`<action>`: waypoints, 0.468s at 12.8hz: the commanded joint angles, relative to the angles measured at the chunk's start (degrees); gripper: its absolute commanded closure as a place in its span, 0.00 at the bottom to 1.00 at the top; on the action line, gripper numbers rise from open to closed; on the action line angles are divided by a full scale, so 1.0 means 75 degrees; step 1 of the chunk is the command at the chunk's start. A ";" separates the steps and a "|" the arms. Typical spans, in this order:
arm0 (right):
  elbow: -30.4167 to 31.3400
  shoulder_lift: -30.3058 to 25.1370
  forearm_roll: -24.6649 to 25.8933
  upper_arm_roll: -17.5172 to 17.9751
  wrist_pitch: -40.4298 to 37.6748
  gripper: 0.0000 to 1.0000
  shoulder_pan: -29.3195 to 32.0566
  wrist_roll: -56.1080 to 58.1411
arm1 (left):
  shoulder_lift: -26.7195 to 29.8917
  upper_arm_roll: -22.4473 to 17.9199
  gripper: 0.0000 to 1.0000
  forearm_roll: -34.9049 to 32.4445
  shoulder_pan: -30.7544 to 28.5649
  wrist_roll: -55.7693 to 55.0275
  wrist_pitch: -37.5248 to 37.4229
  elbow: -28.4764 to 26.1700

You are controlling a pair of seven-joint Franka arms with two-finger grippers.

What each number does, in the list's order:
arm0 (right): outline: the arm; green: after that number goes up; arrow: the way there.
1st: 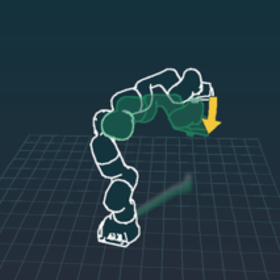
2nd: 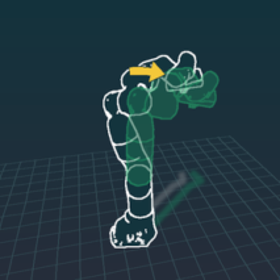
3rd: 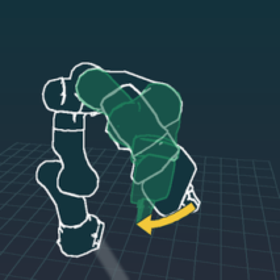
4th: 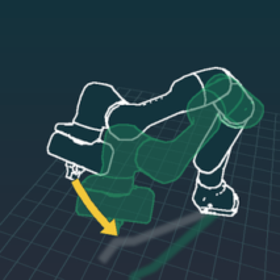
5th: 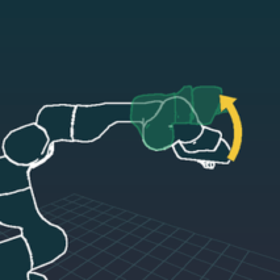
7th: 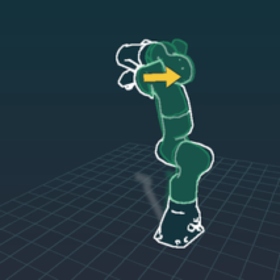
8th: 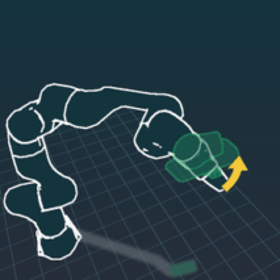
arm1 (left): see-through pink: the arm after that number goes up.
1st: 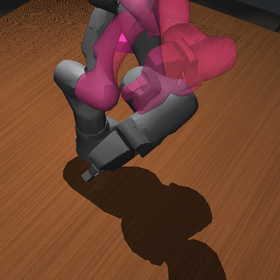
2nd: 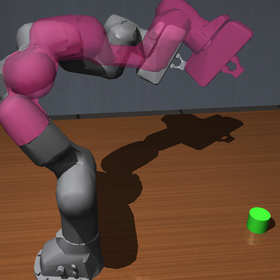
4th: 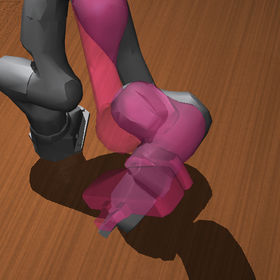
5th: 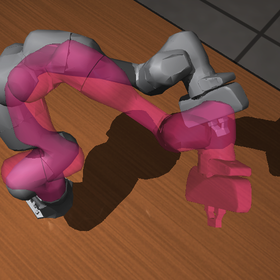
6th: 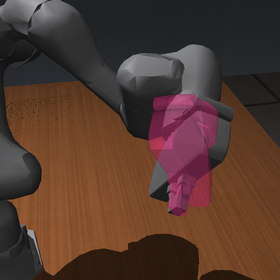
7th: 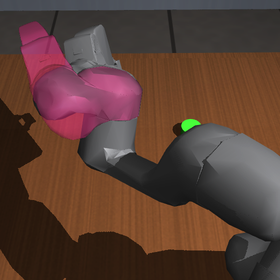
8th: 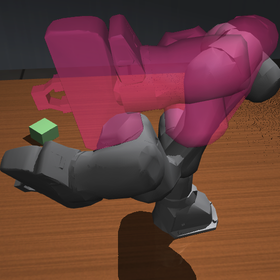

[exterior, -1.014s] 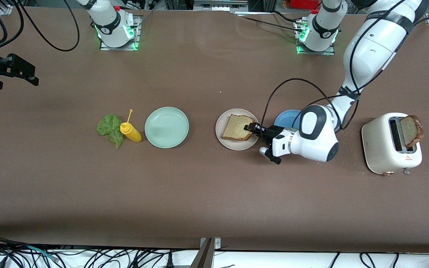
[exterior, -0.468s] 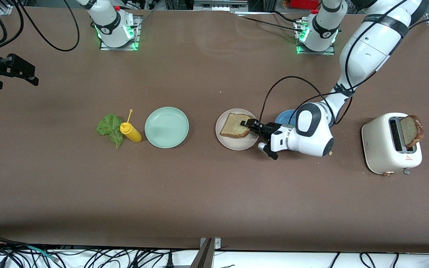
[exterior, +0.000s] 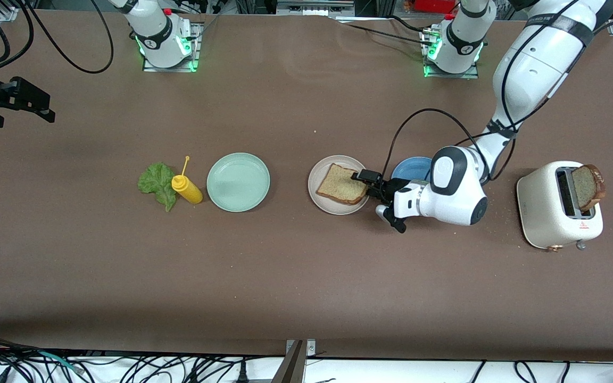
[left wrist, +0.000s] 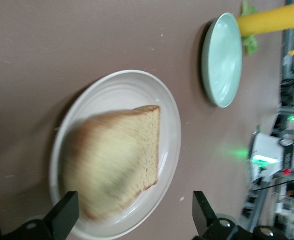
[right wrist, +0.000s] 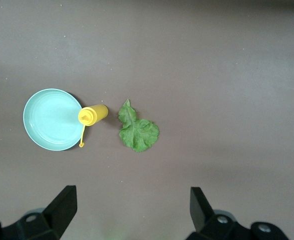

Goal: Make sandwich in beige plate with both arms
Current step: 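Lower the bread onto the beige plate and open the left gripper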

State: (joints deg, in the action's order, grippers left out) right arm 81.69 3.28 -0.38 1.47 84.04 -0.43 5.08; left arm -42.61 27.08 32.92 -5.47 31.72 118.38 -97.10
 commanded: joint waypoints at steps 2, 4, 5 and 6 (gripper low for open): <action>-0.0099 0.0031 -0.0137 0.0038 -0.0155 0.00 0.0034 0.0085 | 0.0571 -0.0037 0.00 -0.0756 -0.0102 0.0072 -0.0022 -0.0096; -0.0110 0.0031 -0.0055 0.0038 -0.0155 0.00 0.0022 0.0096 | 0.0934 -0.0048 0.00 -0.1025 -0.0230 -0.0010 -0.0116 -0.0096; -0.0110 0.0019 -0.0101 0.0038 -0.0155 0.00 0.0022 0.0085 | 0.1121 -0.0049 0.00 -0.1212 -0.0347 -0.0092 -0.0267 -0.0073; -0.0110 0.0019 -0.0102 0.0026 -0.0155 0.00 0.0022 0.0096 | 0.1332 -0.0060 0.00 -0.1377 -0.0476 -0.0313 -0.0489 -0.0015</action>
State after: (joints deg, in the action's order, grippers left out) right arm 81.69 3.42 -0.38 1.58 83.92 -0.45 5.08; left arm -36.63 26.93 25.58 -7.42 31.32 117.64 -96.86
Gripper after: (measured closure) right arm 0.000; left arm 0.000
